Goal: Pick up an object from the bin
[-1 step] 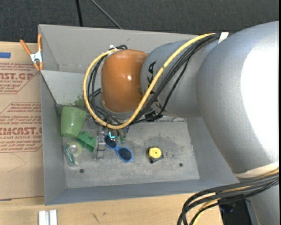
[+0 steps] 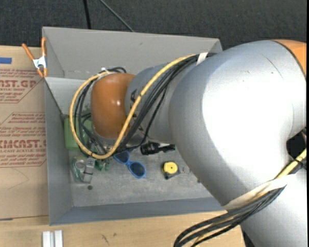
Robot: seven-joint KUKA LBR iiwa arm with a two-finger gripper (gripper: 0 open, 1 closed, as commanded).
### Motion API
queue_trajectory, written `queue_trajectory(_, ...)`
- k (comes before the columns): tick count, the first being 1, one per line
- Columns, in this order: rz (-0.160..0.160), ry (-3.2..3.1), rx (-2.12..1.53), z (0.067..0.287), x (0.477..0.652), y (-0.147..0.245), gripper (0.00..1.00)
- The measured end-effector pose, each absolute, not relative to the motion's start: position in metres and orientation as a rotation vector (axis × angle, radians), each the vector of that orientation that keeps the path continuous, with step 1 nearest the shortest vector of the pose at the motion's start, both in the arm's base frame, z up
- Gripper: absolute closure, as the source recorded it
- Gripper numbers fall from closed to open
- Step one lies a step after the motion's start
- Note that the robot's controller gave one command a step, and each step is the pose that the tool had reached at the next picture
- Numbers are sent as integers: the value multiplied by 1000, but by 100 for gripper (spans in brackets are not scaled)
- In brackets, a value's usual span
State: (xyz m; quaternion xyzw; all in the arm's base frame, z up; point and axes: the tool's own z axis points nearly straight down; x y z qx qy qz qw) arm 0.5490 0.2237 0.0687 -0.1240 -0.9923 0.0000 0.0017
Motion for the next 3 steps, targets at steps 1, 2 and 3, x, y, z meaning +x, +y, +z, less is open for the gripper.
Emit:
queue_trajectory(1, -2, -3083, -612, 100, 555, 185, 0)
queue_trajectory(2, -3, -3001, -927, 101, 550, 210, 0)
queue_trajectory(3, -1, -2903, -1192, 70, 549, 215, 0)
